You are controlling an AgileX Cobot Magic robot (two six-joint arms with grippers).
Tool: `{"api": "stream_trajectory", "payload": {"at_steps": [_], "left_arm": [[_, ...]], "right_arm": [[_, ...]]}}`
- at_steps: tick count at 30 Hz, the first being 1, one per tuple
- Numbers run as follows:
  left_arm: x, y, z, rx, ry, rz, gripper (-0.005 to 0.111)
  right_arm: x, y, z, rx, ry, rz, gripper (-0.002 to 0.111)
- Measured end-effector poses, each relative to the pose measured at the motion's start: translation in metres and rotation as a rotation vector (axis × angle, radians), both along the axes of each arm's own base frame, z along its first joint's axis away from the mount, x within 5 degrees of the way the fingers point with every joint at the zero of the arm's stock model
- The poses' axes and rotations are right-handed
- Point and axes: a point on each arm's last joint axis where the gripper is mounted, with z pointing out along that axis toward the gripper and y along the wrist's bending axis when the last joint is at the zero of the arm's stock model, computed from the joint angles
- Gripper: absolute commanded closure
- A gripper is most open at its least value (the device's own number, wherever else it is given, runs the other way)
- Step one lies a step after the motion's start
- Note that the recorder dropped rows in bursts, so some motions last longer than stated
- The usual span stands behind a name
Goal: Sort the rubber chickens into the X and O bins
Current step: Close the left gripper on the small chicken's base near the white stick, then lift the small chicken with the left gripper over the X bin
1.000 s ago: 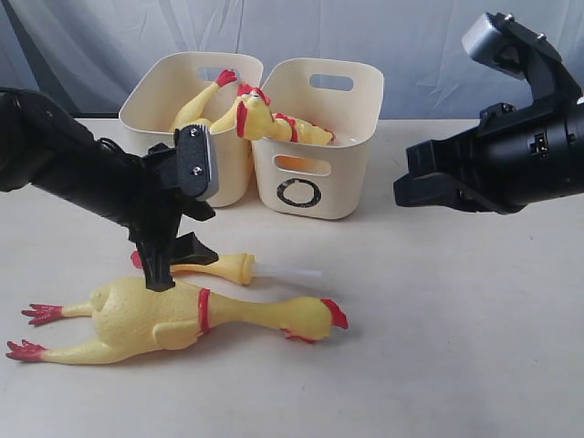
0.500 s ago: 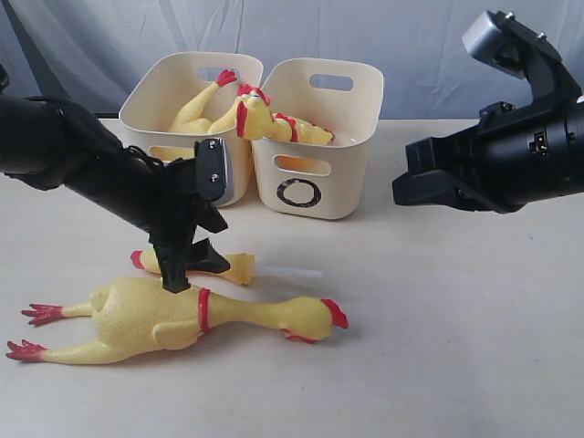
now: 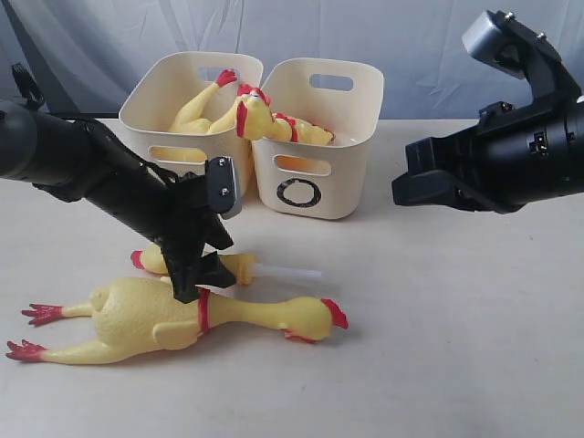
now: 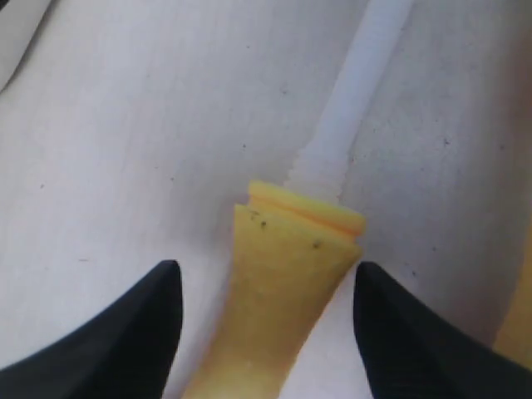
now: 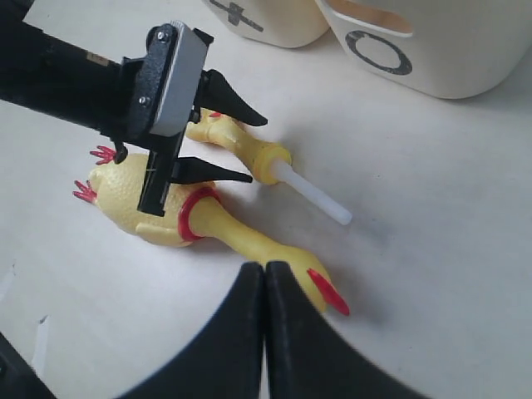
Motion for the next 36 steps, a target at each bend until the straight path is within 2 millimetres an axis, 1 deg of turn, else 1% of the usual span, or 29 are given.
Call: {"api": "stream_trajectory", "payload": {"at_steps": [5, 20, 23, 25, 27, 28, 29, 30, 32, 34, 36], "left_arm": [[0.001, 0.0, 0.0, 0.002, -0.014, -0.021, 0.055], [0.001, -0.001, 0.0, 0.006, -0.027, -0.044, 0.055], [0.004, -0.002, -0.008, -0.002, -0.003, -0.035, 0.055], [0.006, -0.007, -0.009, -0.007, -0.008, -0.041, 0.056], [0.007, -0.017, -0.006, -0.013, -0.021, -0.066, 0.064], [0.007, -0.019, -0.005, -0.016, -0.025, -0.072, 0.076], [0.008, -0.022, -0.003, -0.019, -0.034, -0.077, 0.083], [0.008, -0.023, -0.002, -0.02, -0.036, -0.079, 0.094], [0.009, -0.022, -0.002, -0.006, -0.043, -0.091, 0.104], [0.008, -0.021, -0.003, 0.008, -0.046, -0.102, 0.107], [0.008, -0.021, -0.003, 0.011, -0.042, -0.098, 0.107]], "right_arm": [[0.0, 0.0, 0.0, 0.001, 0.002, 0.0, 0.109], [0.0, 0.0, 0.0, 0.004, 0.002, 0.001, 0.109], [0.0, 0.0, 0.0, 0.005, 0.004, -0.001, 0.109], [0.0, 0.0, 0.0, 0.005, 0.004, -0.001, 0.109], [0.0, 0.0, 0.0, 0.005, 0.005, 0.0, 0.109], [-0.001, 0.0, 0.0, 0.003, 0.005, 0.004, 0.109], [-0.001, 0.0, 0.0, 0.004, 0.007, 0.007, 0.109], [-0.001, 0.001, 0.0, 0.004, 0.009, 0.008, 0.109], [-0.001, 0.001, 0.0, 0.004, 0.01, 0.01, 0.109], [-0.001, 0.001, 0.0, 0.004, 0.011, 0.01, 0.109], [-0.001, 0.001, 0.0, 0.006, 0.014, 0.01, 0.109]]}}
